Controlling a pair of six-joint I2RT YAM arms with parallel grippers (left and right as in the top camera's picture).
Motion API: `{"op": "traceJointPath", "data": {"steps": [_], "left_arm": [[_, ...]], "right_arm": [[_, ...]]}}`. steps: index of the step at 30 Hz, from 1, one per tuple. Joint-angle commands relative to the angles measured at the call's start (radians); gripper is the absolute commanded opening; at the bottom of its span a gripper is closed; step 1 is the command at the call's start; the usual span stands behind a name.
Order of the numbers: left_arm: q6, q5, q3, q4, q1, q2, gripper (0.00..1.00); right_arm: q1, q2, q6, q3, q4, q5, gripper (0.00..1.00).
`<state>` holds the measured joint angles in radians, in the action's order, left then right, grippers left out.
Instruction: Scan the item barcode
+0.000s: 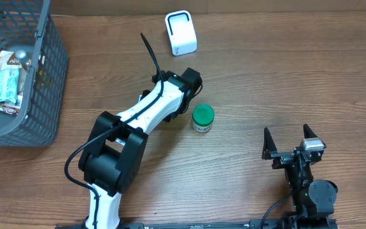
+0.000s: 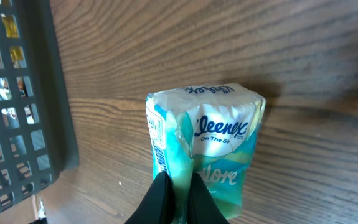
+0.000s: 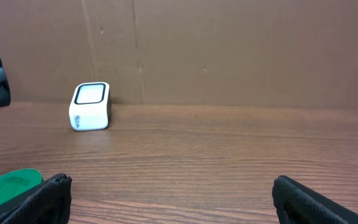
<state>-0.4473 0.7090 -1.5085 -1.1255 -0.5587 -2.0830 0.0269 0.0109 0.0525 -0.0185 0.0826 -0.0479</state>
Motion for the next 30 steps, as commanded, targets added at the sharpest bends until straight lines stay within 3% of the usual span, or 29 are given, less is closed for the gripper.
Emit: {"op": "traceJointPath", "data": {"steps": [1,11,16,30], "left_arm": [[-0.029,0.035,0.042,0.031,0.000,0.030,0.04],[-0.022,0.034,0.092,0.070,0.000,0.030,0.04],[-0.026,0.031,0.091,0.073,0.000,0.030,0.13],[-0.040,-0.054,0.053,0.076,0.002,0.038,0.22]], "right_arm": [[0.005,-0.008,0.001,0.011,-0.002,0.003,1.00],[0.005,-0.008,0.001,0.011,-0.002,0.002,1.00],[0.005,-0.008,0.001,0.011,-0.002,0.002,1.00],[0.005,-0.008,0.001,0.011,-0.002,0.002,1.00]]}}
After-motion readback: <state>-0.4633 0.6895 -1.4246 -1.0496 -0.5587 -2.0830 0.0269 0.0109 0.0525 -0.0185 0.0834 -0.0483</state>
